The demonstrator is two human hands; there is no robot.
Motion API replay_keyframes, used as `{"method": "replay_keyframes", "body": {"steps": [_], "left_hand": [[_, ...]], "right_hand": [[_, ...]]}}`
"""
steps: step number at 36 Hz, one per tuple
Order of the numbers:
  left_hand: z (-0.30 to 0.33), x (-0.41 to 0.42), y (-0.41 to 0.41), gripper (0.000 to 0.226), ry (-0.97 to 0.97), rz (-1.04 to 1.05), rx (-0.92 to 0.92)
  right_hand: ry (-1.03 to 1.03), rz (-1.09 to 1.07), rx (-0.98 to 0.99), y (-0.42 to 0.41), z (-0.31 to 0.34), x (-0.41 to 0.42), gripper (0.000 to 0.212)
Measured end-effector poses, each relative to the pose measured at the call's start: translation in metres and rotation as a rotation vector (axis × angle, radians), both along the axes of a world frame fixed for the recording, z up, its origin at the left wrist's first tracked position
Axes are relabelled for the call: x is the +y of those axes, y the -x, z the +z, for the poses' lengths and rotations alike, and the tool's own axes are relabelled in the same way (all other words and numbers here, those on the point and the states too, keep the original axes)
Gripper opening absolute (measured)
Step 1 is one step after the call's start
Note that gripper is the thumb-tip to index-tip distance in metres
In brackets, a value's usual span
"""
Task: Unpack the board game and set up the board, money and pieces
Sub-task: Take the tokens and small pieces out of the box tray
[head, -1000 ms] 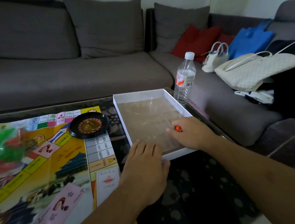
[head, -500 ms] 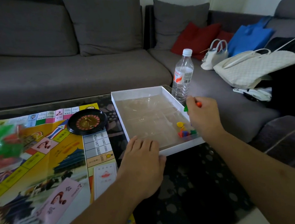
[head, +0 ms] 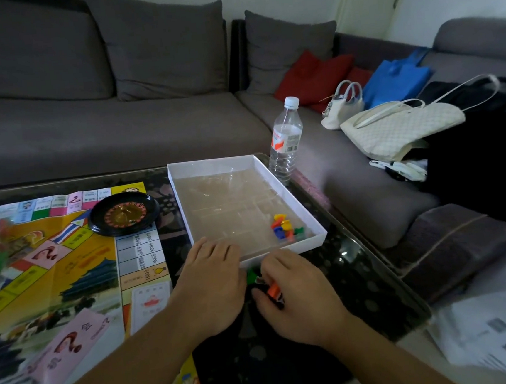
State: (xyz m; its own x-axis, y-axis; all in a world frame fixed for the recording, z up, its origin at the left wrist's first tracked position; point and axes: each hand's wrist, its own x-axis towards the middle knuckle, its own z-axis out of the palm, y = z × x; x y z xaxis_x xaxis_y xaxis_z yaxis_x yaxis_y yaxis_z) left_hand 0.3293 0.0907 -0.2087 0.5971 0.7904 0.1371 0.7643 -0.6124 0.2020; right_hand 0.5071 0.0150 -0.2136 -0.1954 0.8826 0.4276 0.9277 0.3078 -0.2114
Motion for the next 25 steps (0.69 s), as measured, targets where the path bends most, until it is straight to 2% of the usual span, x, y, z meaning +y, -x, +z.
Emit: {"method": "replay_keyframes", "body": {"steps": [5,8,11,13,18,22,25], "left_hand": [[0.001,0.0,0.002,0.031,0.026,0.0,-0.027],[0.001,-0.002,0.002,0.029,0.004,0.001,-0.02],[0.002,-0.005,0.002,0.029,-0.025,0.001,-0.013],[0.002,-0.005,0.001,0.031,-0.029,0.0,-0.012],[0.004,-0.005,0.002,0.031,-0.026,0.004,-0.024],[0.004,-0.005,0.001,0.032,-0.035,0.004,-0.029],[0.004,-0.004,0.001,0.031,-0.044,0.006,-0.03]], "right_hand": [[0.011,-0.006,0.107,-0.008,0.01,-0.005,0.023],[-0.027,-0.064,0.256,-0.017,0.021,0.011,0.017],[0.003,-0.168,0.263,-0.029,0.029,0.043,0.022],[0.106,-0.176,0.215,-0.037,0.032,0.064,0.027],[0.391,-0.214,-0.119,-0.042,0.03,0.097,0.044],[0.243,-0.244,-0.146,-0.041,0.024,0.091,0.045],[0.252,-0.241,-0.156,-0.041,0.026,0.083,0.039]]}}
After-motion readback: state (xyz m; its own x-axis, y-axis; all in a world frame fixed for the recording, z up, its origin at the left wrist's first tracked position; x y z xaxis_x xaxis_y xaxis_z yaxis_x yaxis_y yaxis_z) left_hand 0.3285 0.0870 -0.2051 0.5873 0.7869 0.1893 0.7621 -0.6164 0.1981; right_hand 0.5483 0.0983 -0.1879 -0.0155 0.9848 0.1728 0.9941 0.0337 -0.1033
